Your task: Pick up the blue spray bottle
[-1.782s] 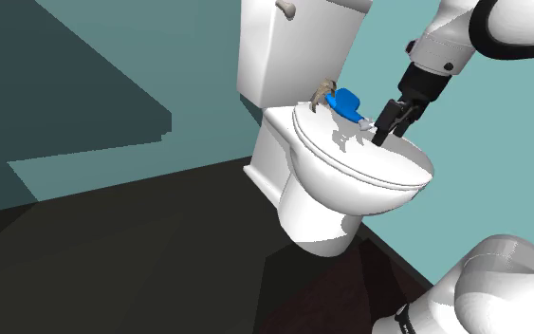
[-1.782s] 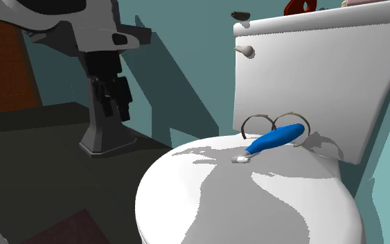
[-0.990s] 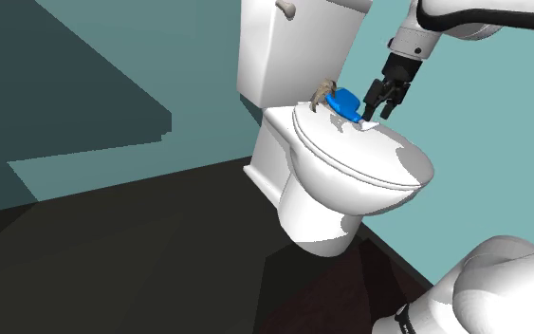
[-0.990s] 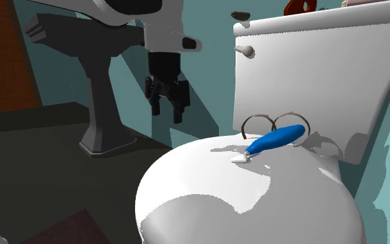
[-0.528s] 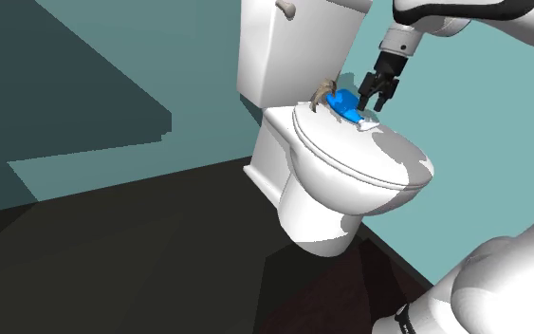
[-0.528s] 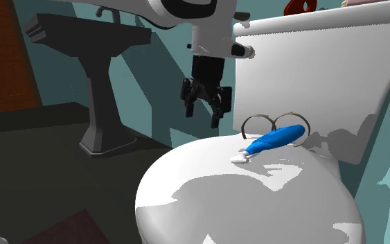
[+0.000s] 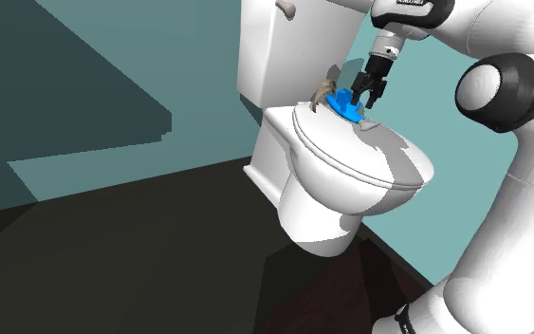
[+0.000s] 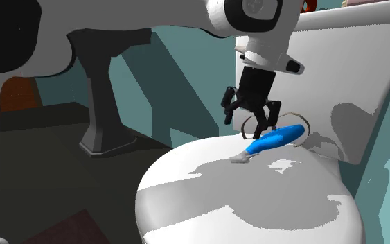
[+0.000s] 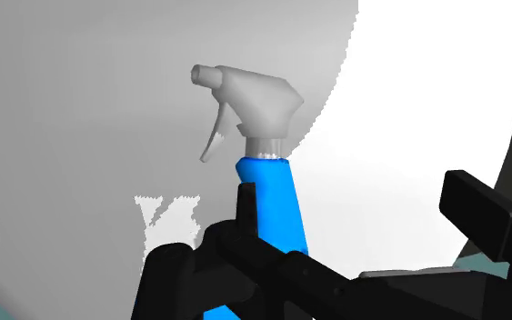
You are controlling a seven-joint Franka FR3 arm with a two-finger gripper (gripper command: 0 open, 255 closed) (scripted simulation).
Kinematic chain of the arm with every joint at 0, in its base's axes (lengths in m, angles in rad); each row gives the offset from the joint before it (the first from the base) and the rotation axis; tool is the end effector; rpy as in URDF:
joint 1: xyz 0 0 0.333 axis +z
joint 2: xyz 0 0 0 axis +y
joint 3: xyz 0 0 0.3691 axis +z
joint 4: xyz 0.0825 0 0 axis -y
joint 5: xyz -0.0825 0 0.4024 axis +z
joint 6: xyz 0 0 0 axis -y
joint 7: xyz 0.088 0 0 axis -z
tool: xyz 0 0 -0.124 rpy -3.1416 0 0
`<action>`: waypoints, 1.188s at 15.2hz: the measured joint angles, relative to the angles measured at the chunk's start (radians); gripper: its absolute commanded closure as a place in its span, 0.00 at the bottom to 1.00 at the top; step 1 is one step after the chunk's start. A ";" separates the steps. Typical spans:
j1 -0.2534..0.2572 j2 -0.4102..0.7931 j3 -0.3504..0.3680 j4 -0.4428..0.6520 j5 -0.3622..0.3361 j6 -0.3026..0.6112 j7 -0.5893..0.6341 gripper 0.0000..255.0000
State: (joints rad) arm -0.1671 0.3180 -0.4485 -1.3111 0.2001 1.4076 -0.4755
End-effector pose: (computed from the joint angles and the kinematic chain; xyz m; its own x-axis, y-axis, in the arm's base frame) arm 0.5745 -0.3135 0.5924 0.9842 -0.1083 -0.1397 -0.1284 -0.9812 -0.1439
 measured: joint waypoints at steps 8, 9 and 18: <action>-0.091 0.191 0.004 0.195 0.080 -0.060 -0.040 0.00; -0.090 0.191 0.004 0.183 0.080 -0.048 -0.043 0.00; -0.079 0.178 0.002 0.129 0.074 -0.006 -0.047 1.00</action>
State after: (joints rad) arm -0.2466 0.4955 -0.4467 -1.1826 0.2746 1.4017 -0.5225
